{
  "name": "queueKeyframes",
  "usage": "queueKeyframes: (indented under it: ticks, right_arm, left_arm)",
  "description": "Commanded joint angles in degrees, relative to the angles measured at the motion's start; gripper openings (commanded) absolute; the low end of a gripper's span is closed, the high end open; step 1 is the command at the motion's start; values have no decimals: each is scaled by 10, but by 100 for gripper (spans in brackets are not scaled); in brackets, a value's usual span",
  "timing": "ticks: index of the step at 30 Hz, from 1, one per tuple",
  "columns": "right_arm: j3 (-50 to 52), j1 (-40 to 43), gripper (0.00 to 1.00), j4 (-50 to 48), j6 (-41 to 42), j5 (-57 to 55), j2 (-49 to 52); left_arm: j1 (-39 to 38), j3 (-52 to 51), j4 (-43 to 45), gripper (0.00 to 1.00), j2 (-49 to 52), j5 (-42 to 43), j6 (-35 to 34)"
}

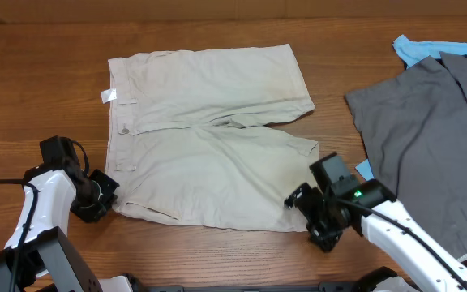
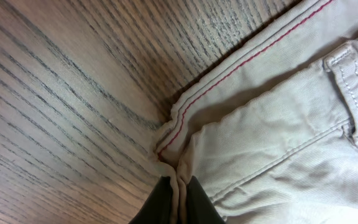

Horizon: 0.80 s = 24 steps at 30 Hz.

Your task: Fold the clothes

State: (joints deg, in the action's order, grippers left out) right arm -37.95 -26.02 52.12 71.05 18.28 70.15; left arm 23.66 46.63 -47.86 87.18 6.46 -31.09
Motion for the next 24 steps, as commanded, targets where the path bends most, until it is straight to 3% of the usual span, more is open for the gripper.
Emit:
queueKeyframes:
  ticks: [1, 8, 13, 17, 20, 22, 24]
  right_arm:
    - [69, -4, 94, -74, 70, 29, -4]
    - [88, -4, 89, -101, 70, 5, -4]
    - [88, -4, 72, -108, 70, -2, -4]
    - [88, -3, 68, -114, 70, -14, -4]
    - [88, -2, 61, -114, 70, -18, -4]
    - [88, -2, 50, -114, 70, -20, -4]
    - [88, -2, 49, -114, 70, -22, -4]
  left_arm:
    - [-2, 9, -3, 8, 3, 9, 16]
    - [-2, 9, -3, 9, 3, 9, 15]
    - [-2, 9, -3, 9, 3, 6, 16]
    - [-2, 9, -5, 9, 3, 6, 16]
    - [-2, 9, -6, 10, 3, 6, 19]
    - [-2, 9, -7, 9, 3, 6, 20]
    - [-2, 9, -11, 9, 3, 6, 20]
